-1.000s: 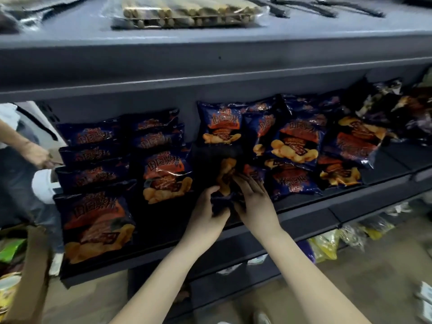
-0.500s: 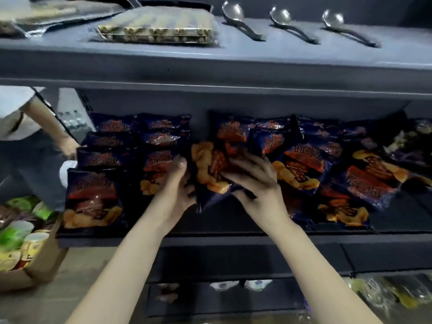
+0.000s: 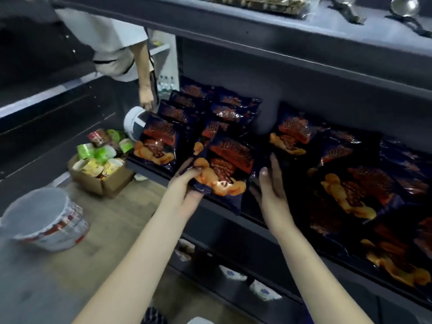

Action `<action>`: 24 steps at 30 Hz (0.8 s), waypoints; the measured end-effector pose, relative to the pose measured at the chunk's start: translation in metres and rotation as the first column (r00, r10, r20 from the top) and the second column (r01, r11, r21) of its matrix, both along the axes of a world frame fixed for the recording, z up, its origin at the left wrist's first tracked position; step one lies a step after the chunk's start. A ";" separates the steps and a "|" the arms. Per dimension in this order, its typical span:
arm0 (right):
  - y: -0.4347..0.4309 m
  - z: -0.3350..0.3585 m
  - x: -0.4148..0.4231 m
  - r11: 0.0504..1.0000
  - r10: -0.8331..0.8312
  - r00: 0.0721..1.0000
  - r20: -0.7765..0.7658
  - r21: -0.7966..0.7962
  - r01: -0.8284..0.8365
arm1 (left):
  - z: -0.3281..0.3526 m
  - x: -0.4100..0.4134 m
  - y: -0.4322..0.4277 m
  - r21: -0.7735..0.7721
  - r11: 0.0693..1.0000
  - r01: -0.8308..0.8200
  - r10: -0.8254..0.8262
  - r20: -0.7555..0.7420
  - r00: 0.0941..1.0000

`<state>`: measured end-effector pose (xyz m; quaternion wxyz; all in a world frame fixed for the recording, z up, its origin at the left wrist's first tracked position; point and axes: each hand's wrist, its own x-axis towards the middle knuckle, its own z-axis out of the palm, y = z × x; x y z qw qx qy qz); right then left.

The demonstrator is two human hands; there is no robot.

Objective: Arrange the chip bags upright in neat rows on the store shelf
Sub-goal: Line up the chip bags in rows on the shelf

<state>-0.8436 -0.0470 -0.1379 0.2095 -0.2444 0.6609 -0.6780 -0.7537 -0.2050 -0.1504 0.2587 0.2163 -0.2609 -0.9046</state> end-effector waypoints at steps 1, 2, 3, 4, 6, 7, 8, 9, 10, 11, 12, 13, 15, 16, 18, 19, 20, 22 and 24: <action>-0.003 -0.005 0.003 0.996 0.050 0.979 0.197 -0.080 -0.035 | -0.004 0.003 0.002 -0.007 1.000 -0.009 0.009 0.006 1.000; -0.006 -0.008 0.005 0.991 0.075 0.949 0.305 -0.125 -0.038 | -0.007 0.005 0.004 -0.015 1.000 -0.015 0.016 0.013 1.000; -0.009 -0.009 0.007 0.989 0.082 0.933 0.350 -0.146 -0.032 | -0.009 0.007 0.005 -0.021 1.000 -0.014 0.014 0.008 1.000; -0.011 -0.012 0.006 0.988 0.078 0.927 0.367 -0.154 -0.022 | -0.010 0.008 0.006 -0.019 1.000 0.000 0.000 0.003 1.000; -0.016 -0.014 0.004 0.988 0.079 0.927 0.367 -0.150 -0.025 | -0.009 0.010 0.006 -0.009 1.000 0.016 -0.016 -0.006 1.000; -0.018 -0.016 0.002 0.989 0.081 0.929 0.361 -0.145 -0.030 | -0.009 0.009 0.006 -0.003 1.000 0.001 -0.001 -0.004 1.000; -0.021 -0.016 0.001 0.989 0.086 0.929 0.360 -0.145 -0.035 | -0.010 0.008 0.007 -0.001 1.000 -0.007 0.007 -0.006 1.000; -0.023 -0.017 0.000 0.989 0.074 0.924 0.376 -0.144 -0.021 | -0.012 0.007 0.005 0.009 1.000 -0.006 0.006 -0.011 1.000; -0.026 -0.019 0.000 0.989 0.059 0.914 0.400 -0.151 0.002 | -0.013 0.006 0.003 0.016 1.000 0.002 -0.001 -0.020 1.000; -0.030 -0.021 0.000 0.985 0.045 0.905 0.423 -0.167 0.030 | -0.015 0.005 -0.001 0.009 1.000 0.013 -0.013 -0.032 0.999; -0.033 -0.024 -0.001 0.982 0.031 0.895 0.445 -0.180 0.056 | -0.015 0.005 -0.005 -0.006 1.000 0.022 -0.022 -0.034 0.999; -0.036 -0.025 -0.001 0.979 0.027 0.889 0.457 -0.190 0.069 | -0.015 0.005 -0.009 -0.017 0.999 0.030 -0.030 -0.033 0.999; -0.043 -0.027 -0.002 0.979 0.025 0.890 0.456 -0.191 0.071 | -0.017 0.005 -0.016 -0.029 0.998 0.051 -0.051 0.010 0.999; -0.046 -0.026 -0.003 0.980 0.014 0.891 0.453 -0.183 0.077 | -0.016 0.006 -0.018 -0.102 0.992 0.068 -0.062 0.065 0.996; -0.050 -0.024 -0.006 0.982 0.000 0.897 0.443 -0.169 0.084 | -0.012 0.008 -0.027 -0.484 0.863 0.147 -0.012 0.272 0.962; -0.051 -0.023 -0.009 0.986 -0.009 0.906 0.423 -0.149 0.079 | -0.010 0.009 -0.032 -0.696 0.686 0.213 0.070 0.354 0.933; -0.053 -0.022 -0.011 0.991 -0.019 0.918 0.396 -0.117 0.071 | -0.009 0.010 -0.037 -0.840 0.476 0.260 0.157 0.372 0.915; -0.054 -0.022 -0.015 0.994 -0.073 0.934 0.350 -0.050 0.096 | -0.009 0.006 -0.046 -0.946 0.185 0.267 0.227 0.305 0.925; -0.059 -0.024 -0.017 0.987 -0.152 0.943 0.296 -0.001 0.159 | -0.010 0.001 -0.054 -0.971 0.033 0.236 0.214 0.238 0.947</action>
